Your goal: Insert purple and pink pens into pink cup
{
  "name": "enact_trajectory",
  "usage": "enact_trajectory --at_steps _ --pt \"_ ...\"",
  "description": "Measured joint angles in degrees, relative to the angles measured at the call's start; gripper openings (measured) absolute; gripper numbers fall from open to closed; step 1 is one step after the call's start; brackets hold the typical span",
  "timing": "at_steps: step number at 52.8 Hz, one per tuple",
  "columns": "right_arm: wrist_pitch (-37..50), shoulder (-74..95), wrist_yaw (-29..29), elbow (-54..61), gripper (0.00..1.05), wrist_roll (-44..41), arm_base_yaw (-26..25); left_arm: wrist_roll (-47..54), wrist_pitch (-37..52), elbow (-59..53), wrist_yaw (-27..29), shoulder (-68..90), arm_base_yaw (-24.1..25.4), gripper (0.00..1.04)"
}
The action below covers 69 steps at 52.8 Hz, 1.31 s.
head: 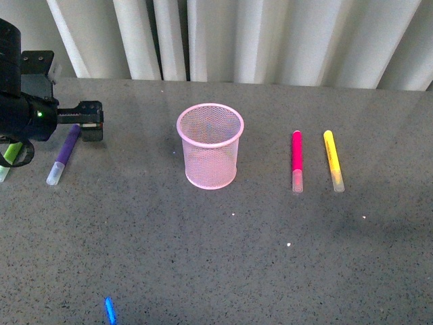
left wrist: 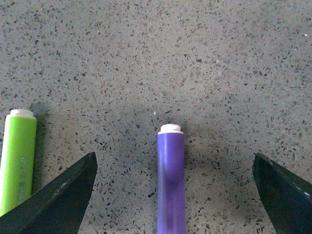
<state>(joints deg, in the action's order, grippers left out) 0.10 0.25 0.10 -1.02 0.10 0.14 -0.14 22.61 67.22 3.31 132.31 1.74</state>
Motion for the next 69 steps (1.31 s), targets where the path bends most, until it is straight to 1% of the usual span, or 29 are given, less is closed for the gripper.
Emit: enact_trajectory --at_steps 10,19,21,23,27,31,32,36,37,40,41,42,44,52,60,63,67,69 --pt "0.00 0.00 0.00 0.00 0.98 0.00 0.00 0.52 -1.90 1.77 0.59 2.32 -0.33 0.98" --pt "0.00 0.00 0.00 0.00 0.98 0.00 0.00 0.98 -1.68 1.51 1.49 2.32 -1.18 0.98" --pt "0.00 0.00 0.00 0.00 0.98 0.00 0.00 1.03 -1.84 1.49 1.66 2.27 -1.36 0.97" --pt "0.00 0.00 0.00 0.00 0.98 0.00 0.00 0.96 -2.21 1.46 1.66 2.23 -1.51 0.92" --pt "0.00 0.00 0.00 0.00 0.98 0.00 0.00 0.98 -3.39 1.40 2.14 1.86 -2.16 0.74" --pt "0.00 0.00 0.00 0.00 0.98 0.00 0.00 1.36 -4.15 0.94 2.80 1.42 -2.60 0.60" --pt "0.00 0.00 0.00 0.00 0.98 0.00 0.00 1.73 -4.57 0.79 3.17 1.25 -2.75 0.54" --pt "0.00 0.00 0.02 0.00 0.98 0.00 0.00 2.16 -5.42 0.35 3.45 0.79 -3.21 0.40" --pt "0.00 0.00 0.00 0.00 0.98 0.00 0.00 2.32 -5.68 0.24 3.65 0.66 -3.32 0.35" --pt "0.00 0.00 0.00 0.00 0.98 0.00 0.00 2.51 -5.77 -0.07 3.65 0.48 -3.54 0.24" --pt "0.00 0.00 0.00 0.00 0.98 0.00 0.00 2.47 -5.88 -0.15 3.76 0.39 -3.63 0.19" --pt "0.00 0.00 0.00 0.00 0.98 0.00 0.00 2.43 -5.92 -0.20 3.80 0.28 -3.67 0.16" --pt "0.00 0.00 0.00 0.00 0.98 0.00 0.00 2.25 -5.92 -0.33 3.80 0.02 -3.74 0.13" --pt "0.00 0.00 0.00 0.00 0.98 0.00 0.00 -0.35 -2.86 -2.40 1.70 -1.14 -3.76 0.13" --pt "0.00 0.00 0.00 0.00 0.98 0.00 0.00 -8.41 6.10 -6.88 -2.56 -6.80 -4.59 0.13" --pt "0.00 0.00 0.00 0.00 0.98 0.00 0.00 -10.10 9.20 -7.96 -2.34 -9.51 -5.51 0.13" --pt "0.00 0.00 0.00 0.00 0.98 0.00 0.00 -12.24 15.47 -10.01 -2.12 -13.18 -7.37 0.13" --pt "0.00 0.00 0.00 0.00 0.98 0.00 0.00 -13.40 19.43 -11.28 -0.81 -14.95 -8.72 0.13"
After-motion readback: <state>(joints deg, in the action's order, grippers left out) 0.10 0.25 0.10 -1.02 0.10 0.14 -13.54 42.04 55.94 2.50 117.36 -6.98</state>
